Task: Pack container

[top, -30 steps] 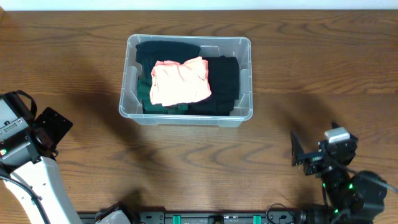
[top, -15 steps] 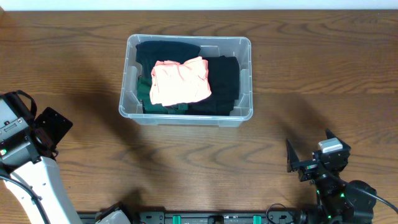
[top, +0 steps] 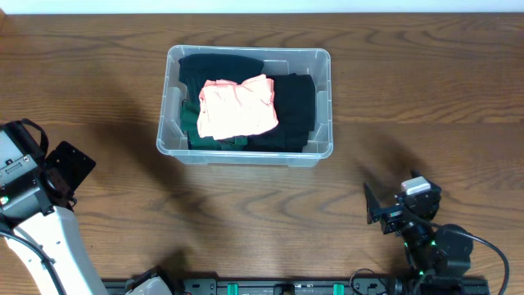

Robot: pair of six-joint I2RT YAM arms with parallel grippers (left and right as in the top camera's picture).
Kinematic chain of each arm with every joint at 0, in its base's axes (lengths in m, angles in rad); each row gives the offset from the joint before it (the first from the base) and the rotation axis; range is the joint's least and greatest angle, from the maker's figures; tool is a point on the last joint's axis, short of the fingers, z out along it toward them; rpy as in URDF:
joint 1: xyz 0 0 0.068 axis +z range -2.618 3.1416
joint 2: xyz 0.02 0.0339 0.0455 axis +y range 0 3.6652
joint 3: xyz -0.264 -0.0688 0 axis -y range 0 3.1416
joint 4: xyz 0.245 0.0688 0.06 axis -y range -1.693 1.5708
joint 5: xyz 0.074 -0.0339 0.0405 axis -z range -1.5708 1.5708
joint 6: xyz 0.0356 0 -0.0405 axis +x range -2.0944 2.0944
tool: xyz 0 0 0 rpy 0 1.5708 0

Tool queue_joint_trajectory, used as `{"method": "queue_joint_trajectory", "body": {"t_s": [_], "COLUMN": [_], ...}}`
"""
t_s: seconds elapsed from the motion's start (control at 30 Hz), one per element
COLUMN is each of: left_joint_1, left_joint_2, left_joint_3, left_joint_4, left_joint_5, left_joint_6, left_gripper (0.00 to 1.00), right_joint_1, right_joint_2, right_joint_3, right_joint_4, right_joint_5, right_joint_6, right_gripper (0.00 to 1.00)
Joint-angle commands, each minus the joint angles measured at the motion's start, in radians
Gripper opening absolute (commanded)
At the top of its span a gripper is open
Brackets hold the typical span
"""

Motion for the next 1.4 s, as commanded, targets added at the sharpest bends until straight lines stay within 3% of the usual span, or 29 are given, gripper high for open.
{"method": "queue_joint_trajectory", "body": {"t_s": [0.0, 1.17, 1.37], "left_joint_1": [0.005, 0.005, -0.043], "left_joint_2": [0.003, -0.002, -0.107], "left_joint_3": [0.016, 0.016, 0.014], "left_joint_4": [-0.003, -0.003, -0.008], "left_joint_5": [-0.016, -0.015, -0.016], "left_joint_6": [0.017, 0.017, 0.017], "left_gripper": [0.98, 0.98, 0.98], "right_joint_1": [0.023, 0.039, 0.039], "right_joint_2": [-0.007, -0.007, -0.007], "right_joint_3": [-0.032, -0.032, -0.032], "right_joint_4": [0.009, 0.011, 0.011], "right_joint_5": [0.000, 0.007, 0.007], "right_joint_6": [0.007, 0.007, 0.007], "right_gripper": [0.99, 0.99, 0.99]}}
